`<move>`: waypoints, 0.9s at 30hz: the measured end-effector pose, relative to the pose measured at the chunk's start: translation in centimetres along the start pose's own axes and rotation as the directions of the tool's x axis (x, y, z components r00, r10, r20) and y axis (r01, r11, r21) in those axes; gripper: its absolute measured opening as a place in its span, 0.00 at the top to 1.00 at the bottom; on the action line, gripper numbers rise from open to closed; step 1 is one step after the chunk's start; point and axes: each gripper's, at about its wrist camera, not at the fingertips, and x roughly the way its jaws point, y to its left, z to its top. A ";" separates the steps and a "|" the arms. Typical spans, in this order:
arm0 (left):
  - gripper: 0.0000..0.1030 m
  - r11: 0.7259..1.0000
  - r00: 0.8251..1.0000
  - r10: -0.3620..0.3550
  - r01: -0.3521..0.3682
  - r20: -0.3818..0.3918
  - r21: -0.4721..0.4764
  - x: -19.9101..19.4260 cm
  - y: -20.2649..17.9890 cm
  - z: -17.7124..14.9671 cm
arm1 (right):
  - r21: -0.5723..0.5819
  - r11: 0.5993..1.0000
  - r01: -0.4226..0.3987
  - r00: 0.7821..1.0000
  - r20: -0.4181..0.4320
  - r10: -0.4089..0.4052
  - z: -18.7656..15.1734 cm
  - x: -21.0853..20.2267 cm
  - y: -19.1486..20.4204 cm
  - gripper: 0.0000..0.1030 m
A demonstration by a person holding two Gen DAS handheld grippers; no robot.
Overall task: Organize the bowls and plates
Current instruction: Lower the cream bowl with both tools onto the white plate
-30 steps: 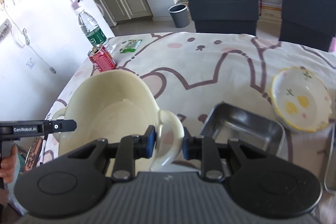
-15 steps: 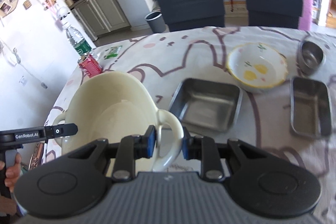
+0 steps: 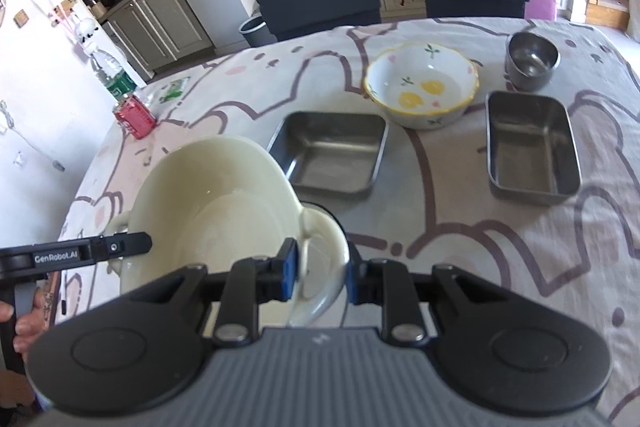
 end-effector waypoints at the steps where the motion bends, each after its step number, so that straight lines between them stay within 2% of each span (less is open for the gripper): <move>1: 0.74 1.000 1.000 0.002 -0.002 0.000 0.005 0.2 0.0 -0.2 | 0.003 1.000 0.004 1.000 -0.001 -0.004 -0.2 0.0 -0.2 0.72; 27: 0.70 0.999 0.995 0.043 -0.044 -0.092 -0.005 4.1 3.1 -1.3 | -0.054 0.997 0.061 0.991 -0.113 -0.066 -0.9 4.3 1.6 0.72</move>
